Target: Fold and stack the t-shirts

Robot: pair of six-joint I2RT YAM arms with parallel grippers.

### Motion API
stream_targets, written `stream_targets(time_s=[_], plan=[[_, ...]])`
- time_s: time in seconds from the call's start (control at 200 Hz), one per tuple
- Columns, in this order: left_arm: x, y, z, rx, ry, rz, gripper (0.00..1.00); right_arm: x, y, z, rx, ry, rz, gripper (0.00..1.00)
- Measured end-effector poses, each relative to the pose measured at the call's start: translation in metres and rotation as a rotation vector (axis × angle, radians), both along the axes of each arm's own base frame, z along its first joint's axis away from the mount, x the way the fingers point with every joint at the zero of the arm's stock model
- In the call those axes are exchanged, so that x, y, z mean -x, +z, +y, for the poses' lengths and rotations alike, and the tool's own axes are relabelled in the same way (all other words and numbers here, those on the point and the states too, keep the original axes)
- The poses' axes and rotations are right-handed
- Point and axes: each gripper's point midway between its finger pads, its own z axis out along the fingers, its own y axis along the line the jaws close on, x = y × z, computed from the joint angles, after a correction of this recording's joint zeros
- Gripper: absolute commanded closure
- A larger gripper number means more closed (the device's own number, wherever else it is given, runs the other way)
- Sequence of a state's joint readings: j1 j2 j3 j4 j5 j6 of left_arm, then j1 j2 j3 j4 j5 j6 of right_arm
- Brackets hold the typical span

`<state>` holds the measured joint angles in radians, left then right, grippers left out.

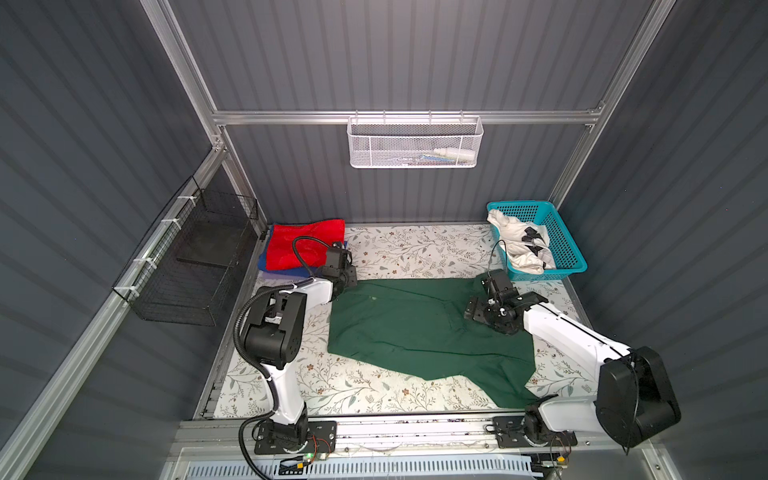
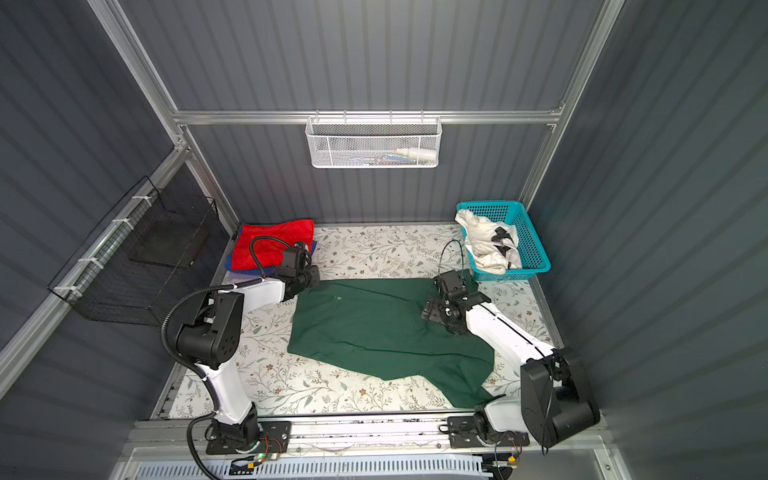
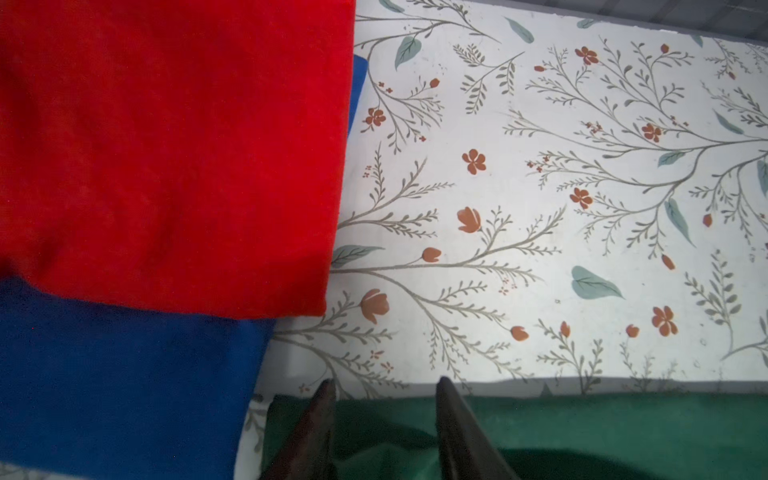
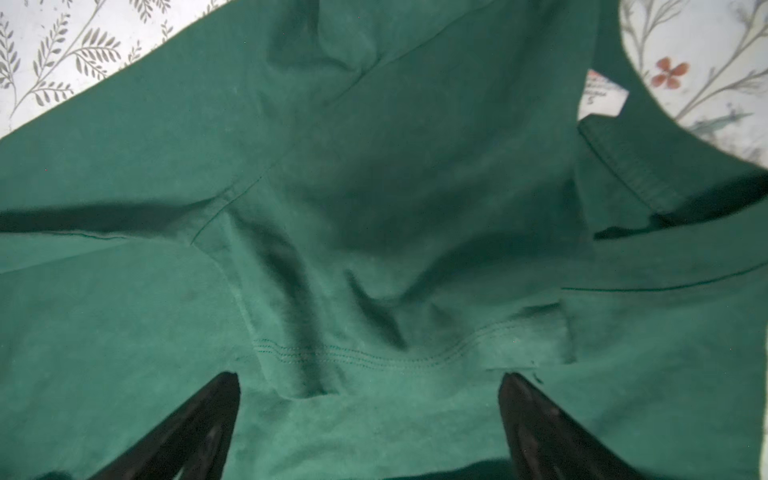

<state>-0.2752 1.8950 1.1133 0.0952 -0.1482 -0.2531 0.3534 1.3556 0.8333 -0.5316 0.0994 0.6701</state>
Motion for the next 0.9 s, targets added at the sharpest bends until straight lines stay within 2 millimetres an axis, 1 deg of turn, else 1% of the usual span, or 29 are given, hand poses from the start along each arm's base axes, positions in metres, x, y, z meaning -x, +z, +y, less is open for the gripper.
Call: stream_targets(time_s=[0.04, 0.13, 0.195, 0.335, 0.4, 0.455, 0.635, 0.896], plan=[[0.0005, -0.0009, 0.0004, -0.003, -0.001, 0.006, 0.65, 0.0003, -0.0006, 0.0003, -0.001, 0.001, 0.003, 0.01], [0.0022, -0.0029, 0.0016, -0.013, -0.004, 0.017, 0.76, 0.0005, -0.0020, 0.0004, -0.001, 0.001, 0.008, 0.01], [0.0033, -0.0039, 0.0025, -0.021, -0.005, 0.024, 0.85, 0.0006, -0.0023, 0.0003, 0.000, 0.002, 0.009, 0.01], [0.0041, -0.0041, 0.0038, -0.030, -0.005, 0.034, 0.88, 0.0006, -0.0023, 0.0001, 0.002, 0.001, 0.009, 0.01], [0.0039, -0.0036, 0.0044, -0.036, -0.005, 0.036, 0.93, 0.0007, -0.0024, -0.0005, 0.005, 0.001, 0.009, 0.01], [0.0039, -0.0031, 0.0052, -0.041, -0.002, 0.041, 1.00, 0.0012, -0.0027, -0.0008, 0.007, 0.001, 0.011, 0.01], [0.0007, -0.0018, 0.0059, -0.056, -0.003, 0.041, 1.00, 0.0025, -0.0029, -0.0027, 0.020, 0.002, 0.019, 0.01], [0.0041, -0.0045, 0.0056, -0.054, -0.008, 0.055, 1.00, -0.0023, 0.0012, -0.0028, 0.031, 0.007, 0.011, 0.01]])
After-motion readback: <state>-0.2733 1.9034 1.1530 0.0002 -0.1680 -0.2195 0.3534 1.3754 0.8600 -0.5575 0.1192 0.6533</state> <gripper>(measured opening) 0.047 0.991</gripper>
